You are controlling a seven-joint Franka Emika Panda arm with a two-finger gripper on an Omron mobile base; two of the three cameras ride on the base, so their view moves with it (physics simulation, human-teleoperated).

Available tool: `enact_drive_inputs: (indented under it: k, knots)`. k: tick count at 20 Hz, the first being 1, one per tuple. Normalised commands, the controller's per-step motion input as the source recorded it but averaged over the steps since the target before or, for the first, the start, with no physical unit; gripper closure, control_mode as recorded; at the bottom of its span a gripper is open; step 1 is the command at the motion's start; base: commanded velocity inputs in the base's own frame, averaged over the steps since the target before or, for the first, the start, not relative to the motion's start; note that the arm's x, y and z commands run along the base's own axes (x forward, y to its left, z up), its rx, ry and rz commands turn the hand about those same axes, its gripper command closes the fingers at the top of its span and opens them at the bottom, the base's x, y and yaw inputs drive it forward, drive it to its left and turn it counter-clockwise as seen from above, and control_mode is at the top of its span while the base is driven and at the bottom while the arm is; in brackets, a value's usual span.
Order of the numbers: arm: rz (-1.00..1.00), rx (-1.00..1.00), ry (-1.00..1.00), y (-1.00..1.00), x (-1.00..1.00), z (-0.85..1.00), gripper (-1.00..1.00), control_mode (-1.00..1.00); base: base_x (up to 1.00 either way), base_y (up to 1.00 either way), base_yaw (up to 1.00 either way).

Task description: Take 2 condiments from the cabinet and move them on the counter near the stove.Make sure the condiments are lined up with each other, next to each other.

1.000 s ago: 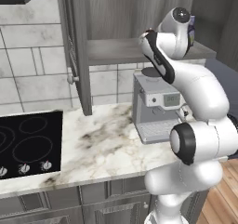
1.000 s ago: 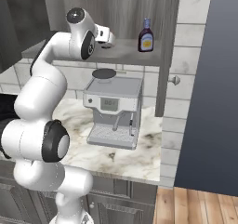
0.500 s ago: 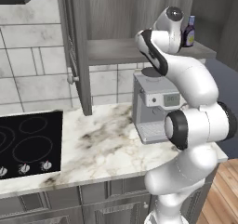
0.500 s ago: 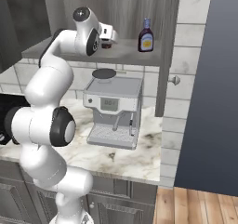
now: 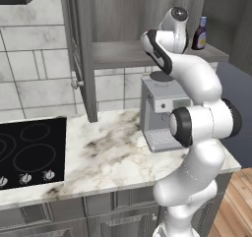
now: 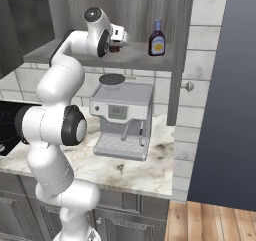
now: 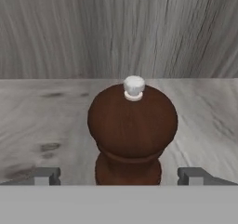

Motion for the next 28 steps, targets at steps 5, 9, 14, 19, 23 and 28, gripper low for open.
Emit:
enact_drive_inputs:
  k: [5, 9, 14, 19, 23, 28]
  knots:
    - [0.0, 0.0, 0.01, 0.0, 0.24, -0.05, -1.0, -1.0, 0.0, 0.0, 0.0]
    - [0.0, 0.0, 0.0, 0.0, 0.03, -0.05, -1.0, -1.0, 0.0, 0.0, 0.0]
    - [0.0, 0.0, 0.0, 0.0, 0.0, -0.09, 1.0, -1.0, 0.0, 0.0, 0.0]
    - [0.0, 0.0, 0.0, 0.0, 0.0, -0.01, 1.0, -1.0, 0.0, 0.0, 0.0]
    - [0.0, 0.0, 0.0, 0.0, 0.0, 0.0, 1.0, -1.0, 0.0, 0.0, 0.0]
    - [0.0, 0.0, -0.02, 0.0, -0.27, -0.01, 1.0, -1.0, 0.0, 0.0, 0.0]
